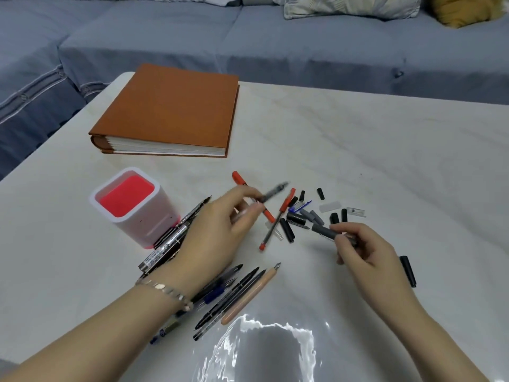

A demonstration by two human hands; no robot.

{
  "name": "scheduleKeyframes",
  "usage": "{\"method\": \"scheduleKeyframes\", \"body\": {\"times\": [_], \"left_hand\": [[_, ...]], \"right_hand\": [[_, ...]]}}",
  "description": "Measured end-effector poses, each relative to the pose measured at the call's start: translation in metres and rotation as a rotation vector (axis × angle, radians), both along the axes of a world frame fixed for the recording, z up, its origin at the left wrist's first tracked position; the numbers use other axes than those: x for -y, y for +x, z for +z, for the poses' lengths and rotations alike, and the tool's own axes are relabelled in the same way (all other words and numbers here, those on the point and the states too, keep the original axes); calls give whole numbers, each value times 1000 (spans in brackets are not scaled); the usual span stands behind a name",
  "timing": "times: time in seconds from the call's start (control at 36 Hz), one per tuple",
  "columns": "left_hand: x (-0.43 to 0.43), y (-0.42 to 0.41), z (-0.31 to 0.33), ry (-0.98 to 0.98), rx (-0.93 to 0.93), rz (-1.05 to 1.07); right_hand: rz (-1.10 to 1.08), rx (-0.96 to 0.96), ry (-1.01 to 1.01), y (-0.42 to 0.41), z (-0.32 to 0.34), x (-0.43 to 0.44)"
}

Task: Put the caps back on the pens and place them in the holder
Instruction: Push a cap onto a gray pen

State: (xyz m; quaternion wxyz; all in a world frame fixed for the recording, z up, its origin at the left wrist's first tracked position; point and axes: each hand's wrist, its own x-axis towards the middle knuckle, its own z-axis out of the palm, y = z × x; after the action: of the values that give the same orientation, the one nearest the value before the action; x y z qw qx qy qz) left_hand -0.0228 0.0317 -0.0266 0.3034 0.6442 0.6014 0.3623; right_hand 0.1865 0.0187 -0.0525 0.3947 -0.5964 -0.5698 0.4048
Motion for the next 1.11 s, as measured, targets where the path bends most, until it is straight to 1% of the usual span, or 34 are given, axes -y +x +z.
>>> {"method": "scheduleKeyframes", "body": {"times": [0.11, 0.22, 0.44, 0.72, 0.86, 0.97, 1.03, 1.11], "left_hand": [[13, 5, -5, -92, -12, -144], [23, 8, -7, -107, -41, -177], [30, 10, -8, -68, -29, -207], [33, 12, -4, -33, -53, -202], [35, 14, -6, 22, -51, -226], [40, 18, -13, 61, -78, -210], [42, 18, -15, 10, -53, -160], [41, 18, -11, -126, 70, -102]], "right_hand": [[-14, -152, 18, 3, 10, 5], [-29, -263, 23, 9, 20, 10], [22, -294, 38, 13, 27, 13], [78, -256, 58, 13, 24, 13], [198, -199, -7, 8, 23, 18], [311, -100, -7, 0, 21, 21], [313, -68, 15, -2, 19, 21], [325, -30, 63, -8, 19, 18]]}}
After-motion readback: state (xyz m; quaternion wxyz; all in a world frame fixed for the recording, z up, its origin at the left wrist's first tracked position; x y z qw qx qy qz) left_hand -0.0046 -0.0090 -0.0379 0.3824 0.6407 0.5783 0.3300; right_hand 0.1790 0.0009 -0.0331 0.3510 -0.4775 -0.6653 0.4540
